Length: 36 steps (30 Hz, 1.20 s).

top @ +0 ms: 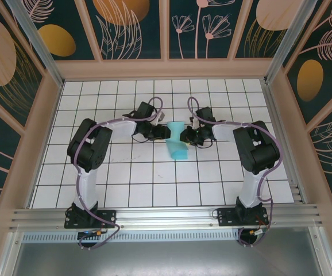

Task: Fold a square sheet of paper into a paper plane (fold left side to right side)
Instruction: First fold the square sheet of paper in half at the center of the table.

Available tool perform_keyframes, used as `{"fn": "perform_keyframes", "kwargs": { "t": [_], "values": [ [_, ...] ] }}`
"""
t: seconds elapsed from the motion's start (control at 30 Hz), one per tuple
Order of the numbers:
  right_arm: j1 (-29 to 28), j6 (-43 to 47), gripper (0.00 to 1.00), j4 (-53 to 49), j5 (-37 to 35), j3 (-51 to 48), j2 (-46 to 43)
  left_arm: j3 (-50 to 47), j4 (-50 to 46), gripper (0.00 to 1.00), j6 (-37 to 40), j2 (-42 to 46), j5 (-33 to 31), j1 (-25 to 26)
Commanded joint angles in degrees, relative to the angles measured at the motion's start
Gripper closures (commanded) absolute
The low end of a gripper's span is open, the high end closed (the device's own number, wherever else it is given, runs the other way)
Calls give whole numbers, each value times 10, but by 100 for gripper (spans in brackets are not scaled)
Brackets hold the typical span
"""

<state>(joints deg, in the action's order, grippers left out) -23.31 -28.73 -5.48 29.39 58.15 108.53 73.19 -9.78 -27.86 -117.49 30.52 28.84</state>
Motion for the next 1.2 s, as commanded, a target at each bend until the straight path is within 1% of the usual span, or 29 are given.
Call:
{"fn": "perform_keyframes", "kwargs": {
  "t": [0.0,0.17,0.3,0.5,0.6,0.8,0.93,1.17],
  "values": [
    [-3,15,78,-49,-46,-2,24,-6,-2,51,3,29,8,-6],
    [-3,17,78,-52,-46,1,24,-1,40,54,-17,33,49,-5],
    [-4,16,78,-52,-46,1,24,6,55,58,-21,25,70,-4],
    [-4,15,78,-52,-49,2,25,31,63,59,-23,-13,104,7],
    [-4,15,78,-53,-50,2,26,47,62,59,-24,-38,105,10],
    [-5,18,78,-61,-56,5,26,72,49,58,-14,-71,70,10],
    [-5,20,77,-66,-62,6,26,85,21,57,1,-85,23,7],
    [-5,22,78,-72,-71,5,26,79,14,55,-5,-89,-24,-7]
  ]
}}
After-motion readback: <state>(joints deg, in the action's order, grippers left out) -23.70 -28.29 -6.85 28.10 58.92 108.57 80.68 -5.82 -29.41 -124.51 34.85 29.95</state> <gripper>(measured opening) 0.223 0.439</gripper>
